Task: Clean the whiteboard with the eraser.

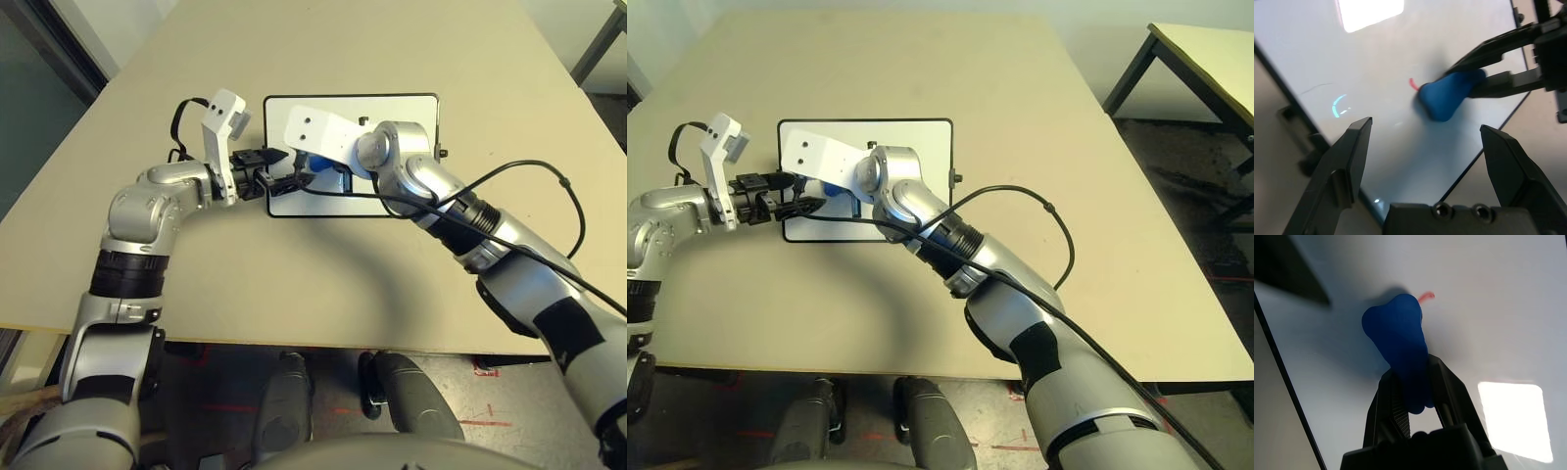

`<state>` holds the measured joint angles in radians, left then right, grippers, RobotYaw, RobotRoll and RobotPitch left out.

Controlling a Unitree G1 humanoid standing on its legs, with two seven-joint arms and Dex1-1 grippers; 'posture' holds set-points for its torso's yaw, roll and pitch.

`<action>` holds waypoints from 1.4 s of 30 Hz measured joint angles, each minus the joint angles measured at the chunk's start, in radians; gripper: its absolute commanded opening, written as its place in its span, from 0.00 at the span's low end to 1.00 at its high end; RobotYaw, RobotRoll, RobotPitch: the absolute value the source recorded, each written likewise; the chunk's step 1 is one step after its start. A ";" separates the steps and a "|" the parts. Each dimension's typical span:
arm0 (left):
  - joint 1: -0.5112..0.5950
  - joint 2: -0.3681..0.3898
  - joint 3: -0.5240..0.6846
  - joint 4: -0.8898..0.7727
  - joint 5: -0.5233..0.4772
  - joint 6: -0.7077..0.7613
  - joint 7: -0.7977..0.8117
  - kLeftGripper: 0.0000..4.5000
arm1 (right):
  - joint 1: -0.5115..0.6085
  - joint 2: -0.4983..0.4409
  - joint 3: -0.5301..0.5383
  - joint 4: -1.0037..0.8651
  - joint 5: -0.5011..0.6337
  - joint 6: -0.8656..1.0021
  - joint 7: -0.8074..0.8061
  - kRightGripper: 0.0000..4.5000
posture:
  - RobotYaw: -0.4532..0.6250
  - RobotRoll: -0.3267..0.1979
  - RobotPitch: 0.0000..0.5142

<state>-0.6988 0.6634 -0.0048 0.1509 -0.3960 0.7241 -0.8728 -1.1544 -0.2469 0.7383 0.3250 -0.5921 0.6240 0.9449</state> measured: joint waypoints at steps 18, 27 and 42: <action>0.020 -0.011 -0.002 -0.020 0.004 0.018 -0.011 1.00 | -0.021 0.030 -0.040 0.033 -0.017 -0.022 0.000 0.17 | 0.37 0.62 0.25; 0.036 -0.014 -0.001 -0.035 -0.001 0.034 -0.010 1.00 | 0.022 0.037 -0.005 0.005 -0.047 -0.028 0.026 0.17 | 0.37 0.62 0.26; 0.053 -0.022 0.000 -0.066 -0.006 0.049 0.006 1.00 | -0.089 0.066 -0.086 0.114 -0.040 -0.043 -0.015 0.17 | 0.37 0.62 0.26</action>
<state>-0.6456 0.6412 -0.0049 0.0845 -0.4023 0.7732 -0.8664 -1.2433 -0.1809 0.6524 0.4387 -0.6317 0.5808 0.9296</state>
